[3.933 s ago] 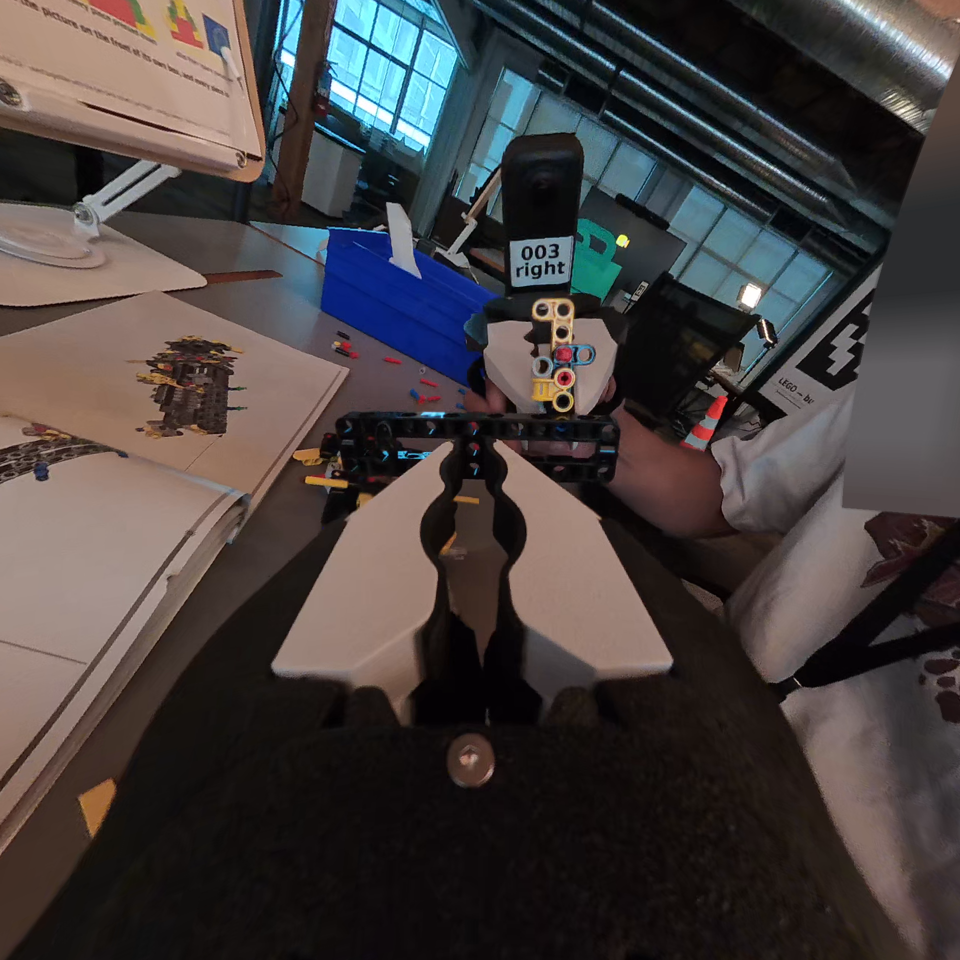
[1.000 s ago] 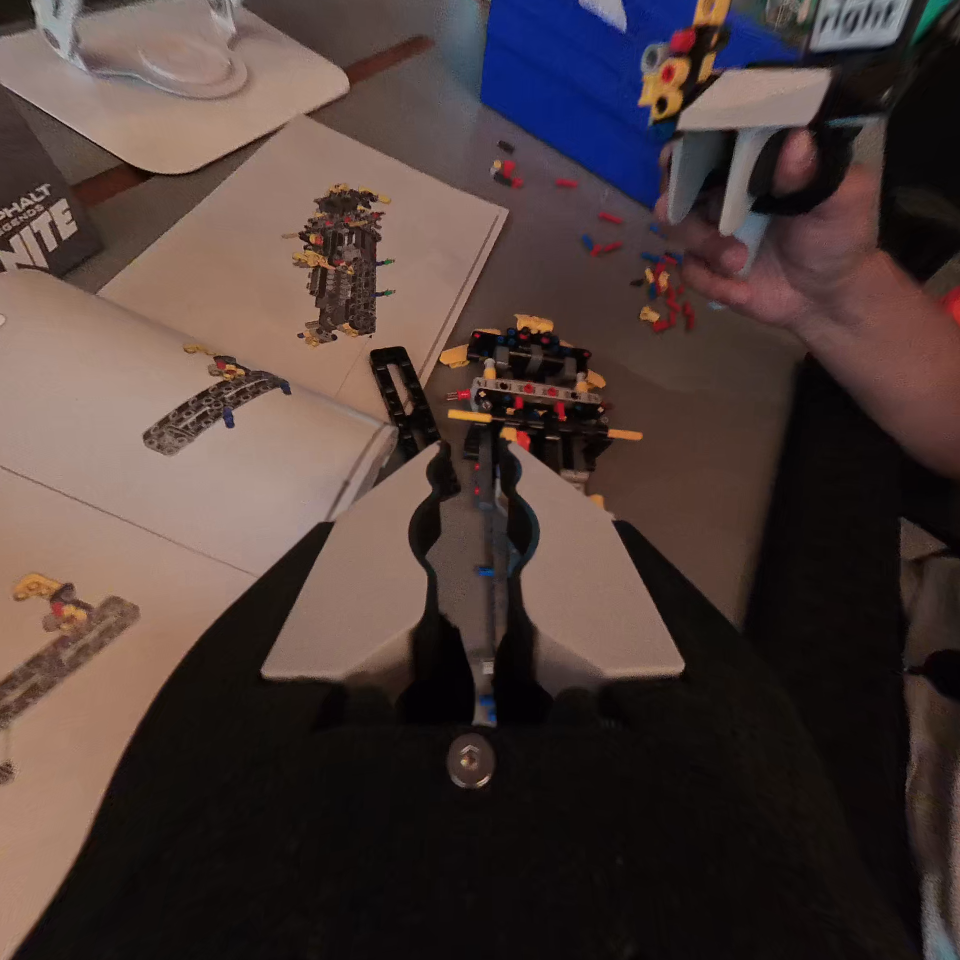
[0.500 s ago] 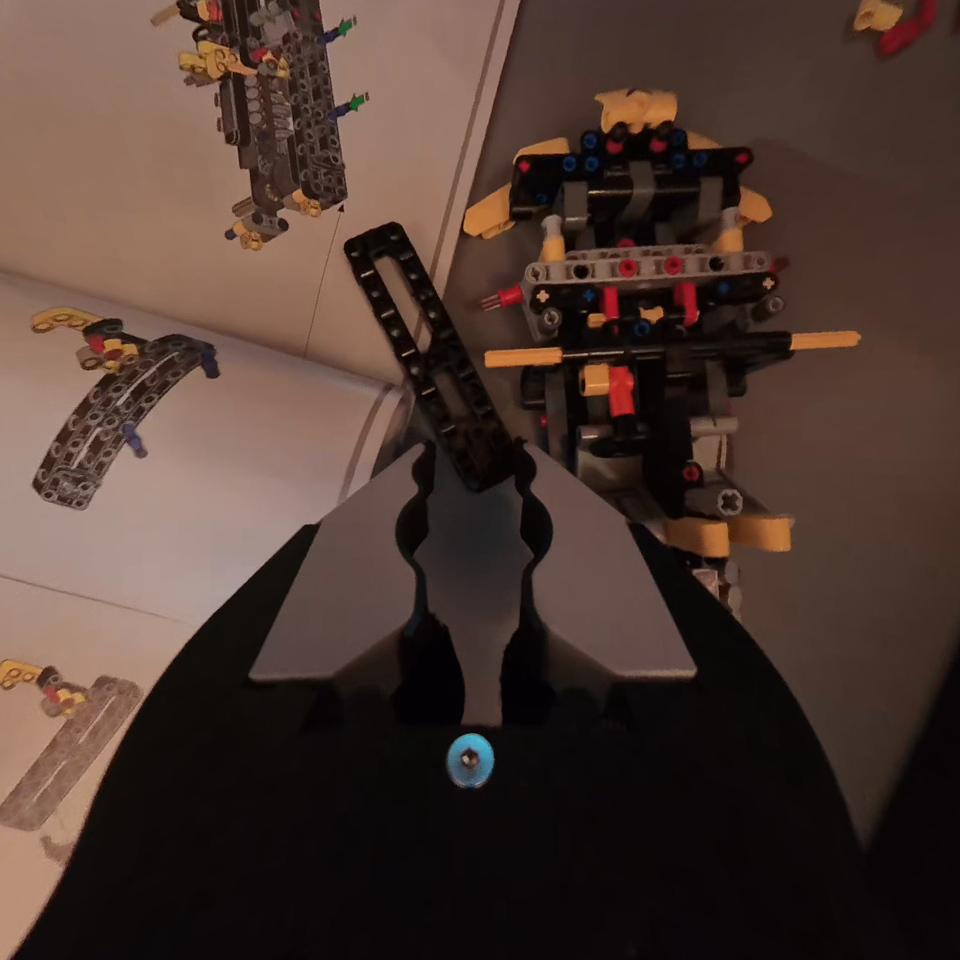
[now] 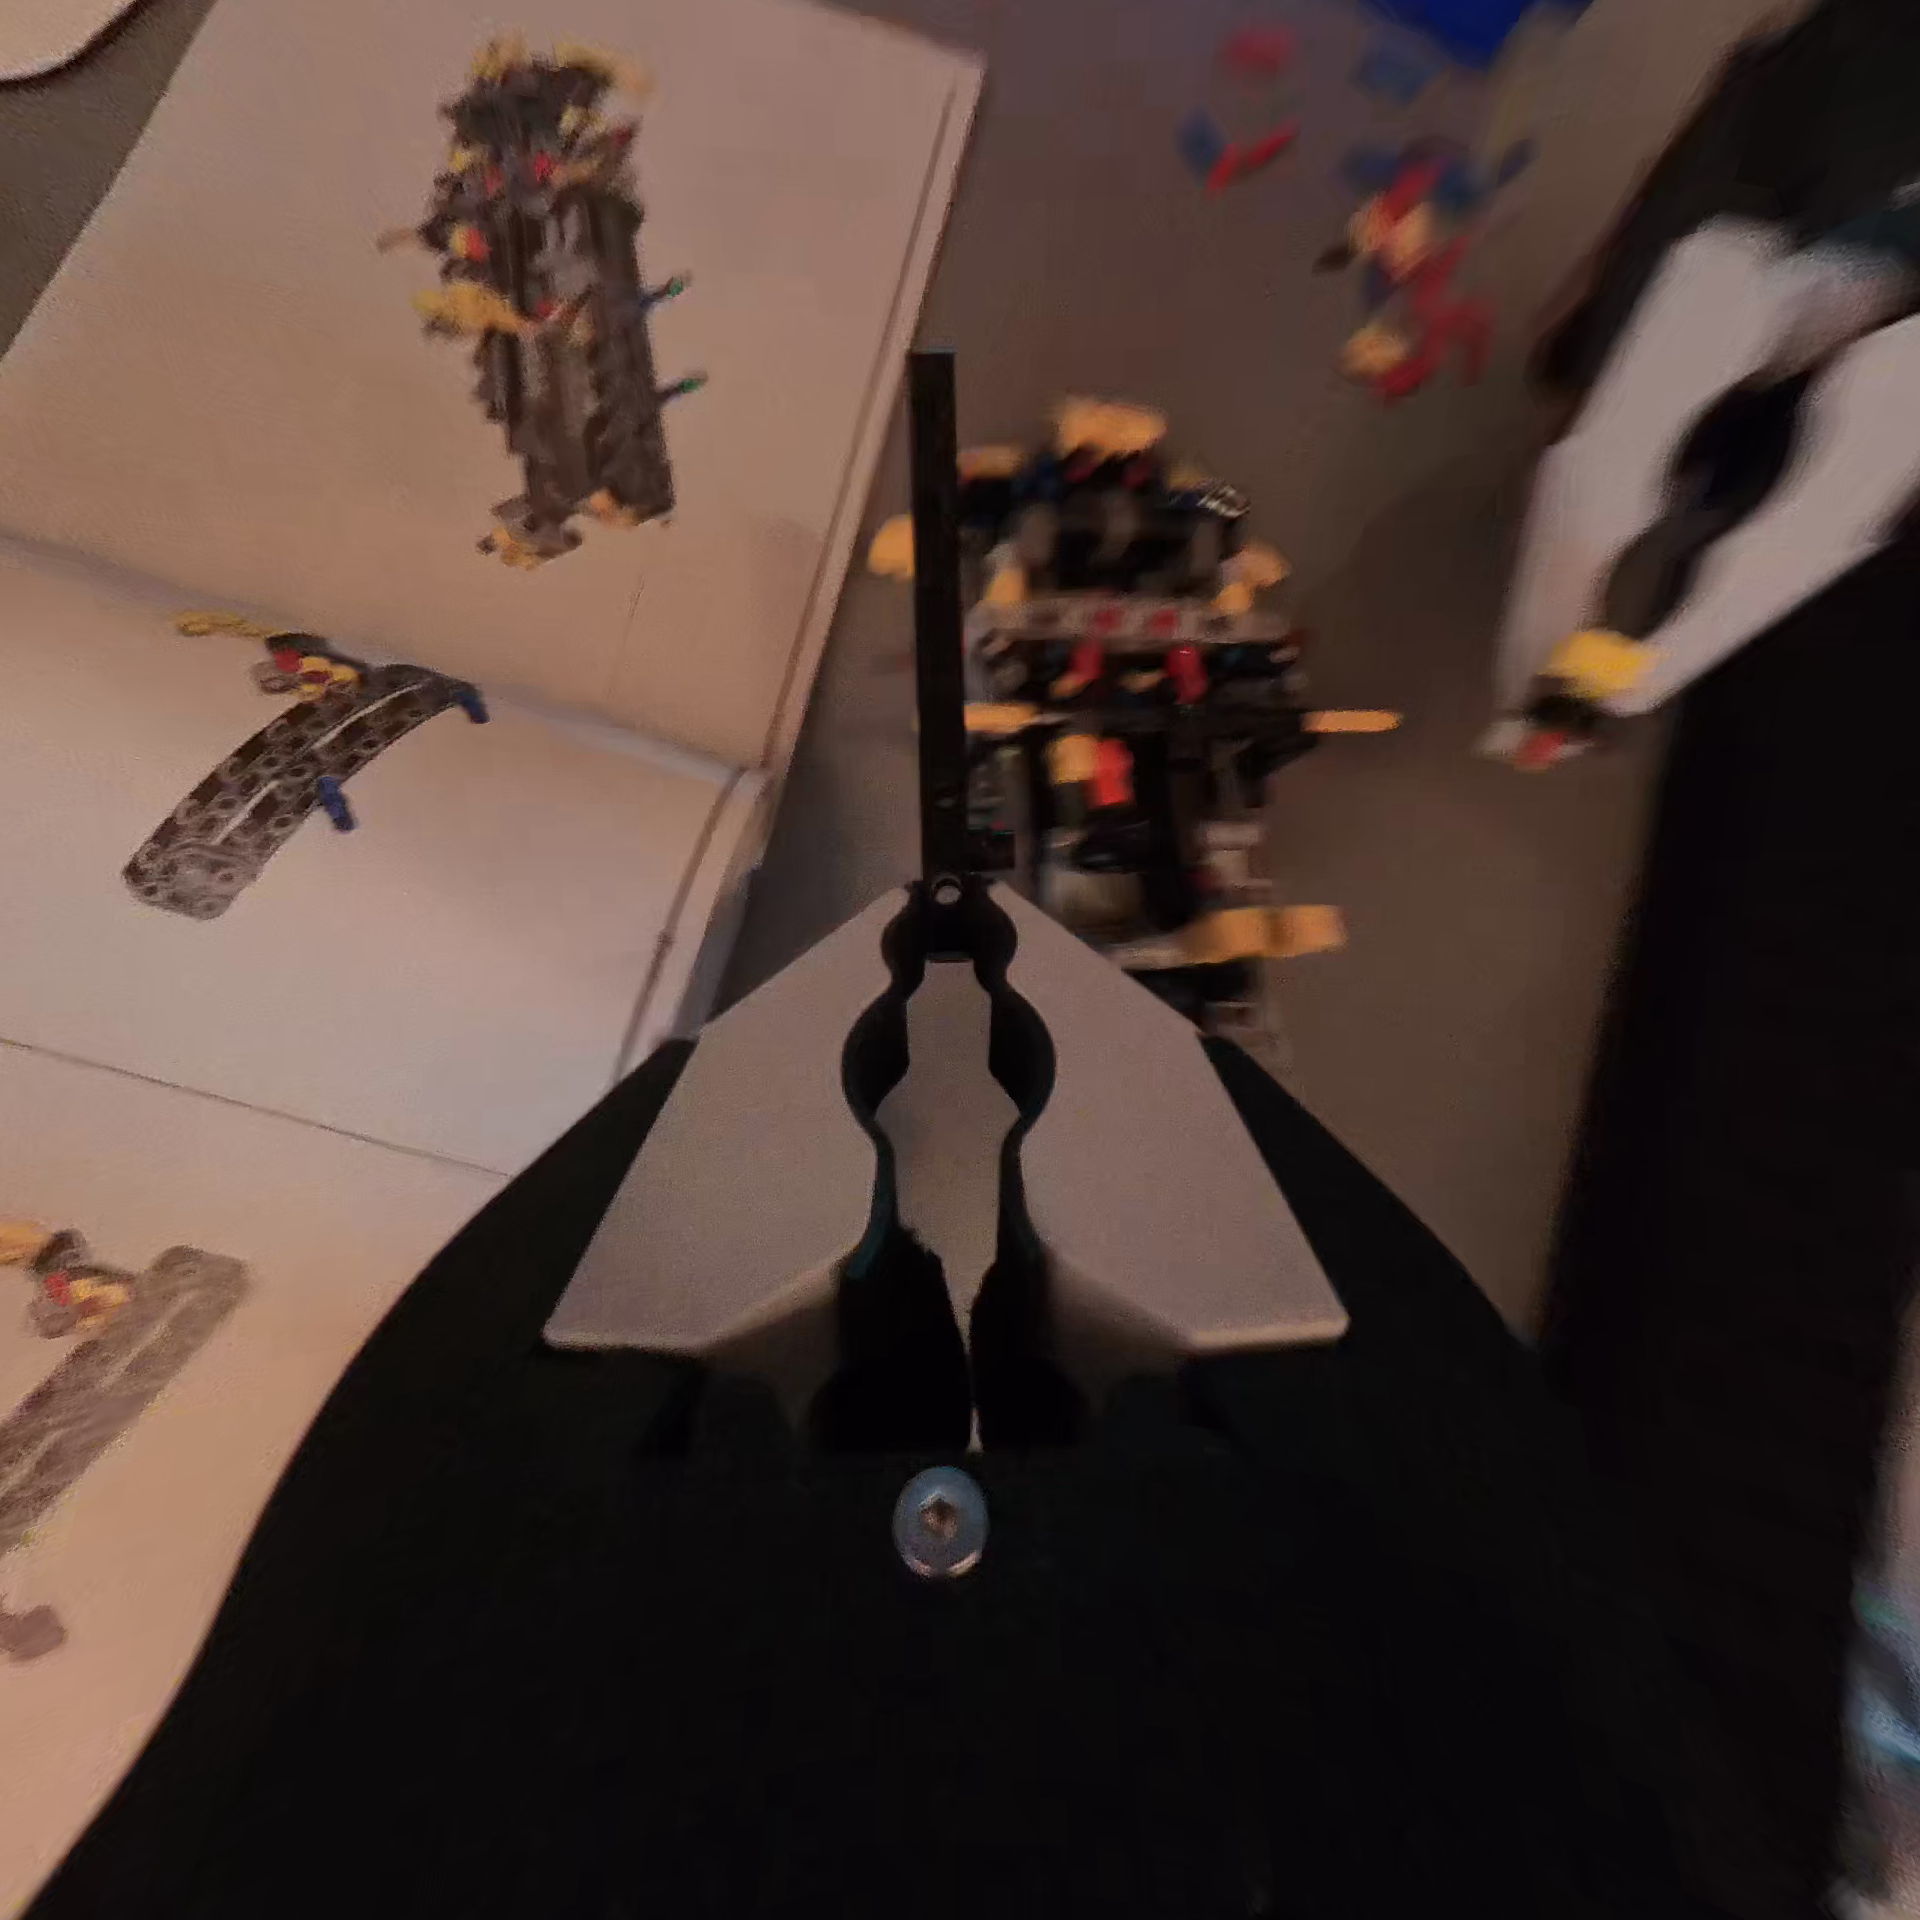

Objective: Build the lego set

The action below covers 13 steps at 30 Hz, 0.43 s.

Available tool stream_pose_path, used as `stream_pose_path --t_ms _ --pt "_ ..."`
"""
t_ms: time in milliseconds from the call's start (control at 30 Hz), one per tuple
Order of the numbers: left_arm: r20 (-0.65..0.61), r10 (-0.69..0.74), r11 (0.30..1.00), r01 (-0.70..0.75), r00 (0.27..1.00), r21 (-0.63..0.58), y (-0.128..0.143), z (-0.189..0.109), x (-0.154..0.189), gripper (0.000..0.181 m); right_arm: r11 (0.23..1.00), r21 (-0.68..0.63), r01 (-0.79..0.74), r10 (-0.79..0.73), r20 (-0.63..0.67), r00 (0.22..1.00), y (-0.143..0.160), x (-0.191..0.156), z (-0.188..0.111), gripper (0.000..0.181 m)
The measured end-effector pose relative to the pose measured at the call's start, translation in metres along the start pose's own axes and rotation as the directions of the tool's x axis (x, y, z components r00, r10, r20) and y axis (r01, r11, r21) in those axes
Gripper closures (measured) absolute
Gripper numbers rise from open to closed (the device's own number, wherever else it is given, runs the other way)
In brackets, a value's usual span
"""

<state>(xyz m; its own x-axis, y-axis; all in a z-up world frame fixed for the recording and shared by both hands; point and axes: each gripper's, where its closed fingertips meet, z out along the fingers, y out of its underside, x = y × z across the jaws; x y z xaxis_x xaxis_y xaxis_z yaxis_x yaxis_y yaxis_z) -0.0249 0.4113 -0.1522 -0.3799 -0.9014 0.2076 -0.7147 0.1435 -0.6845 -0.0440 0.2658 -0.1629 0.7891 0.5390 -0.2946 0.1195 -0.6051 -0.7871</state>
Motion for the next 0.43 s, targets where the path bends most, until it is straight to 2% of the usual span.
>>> stream_pose_path --t_ms 67,100,167,200,267,400,433 --pt "-0.139 -0.029 0.996 0.04 0.99 0.074 -0.011 -0.025 0.025 0.173 0.983 0.18 -0.034 0.029 0.033 0.999 -0.031 -0.008 -0.006 0.175" --pt "-0.157 -0.025 0.995 0.04 0.987 0.094 -0.013 -0.037 0.033 0.173 0.955 0.291 -0.062 0.049 0.053 0.997 -0.051 -0.01 -0.014 0.175" --pt "-0.209 0.02 0.997 -0.003 0.978 0.081 -0.005 -0.056 0.058 0.173 0.881 0.459 -0.116 0.088 0.083 0.993 -0.079 -0.009 -0.032 0.175" --pt "-0.264 0.04 0.998 -0.027 0.964 0.052 0.005 -0.064 0.077 0.173 0.861 0.49 -0.135 0.101 0.096 0.99 -0.085 -0.009 -0.037 0.175" --pt "-0.313 0.071 0.997 -0.078 0.947 -0.011 0.028 -0.071 0.109 0.173 0.861 0.487 -0.145 0.086 0.142 0.986 -0.087 -0.021 -0.039 0.175" --pt "-0.415 0.218 0.955 -0.28 0.883 -0.094 0.081 -0.063 0.17 0.172 0.904 0.402 -0.144 -0.037 0.41 0.911 -0.071 -0.072 -0.03 0.174" --pt "-0.421 0.251 0.941 -0.321 0.872 -0.105 0.09 -0.058 0.177 0.172 0.905 0.398 -0.152 -0.035 0.425 0.904 -0.068 -0.072 -0.025 0.174"
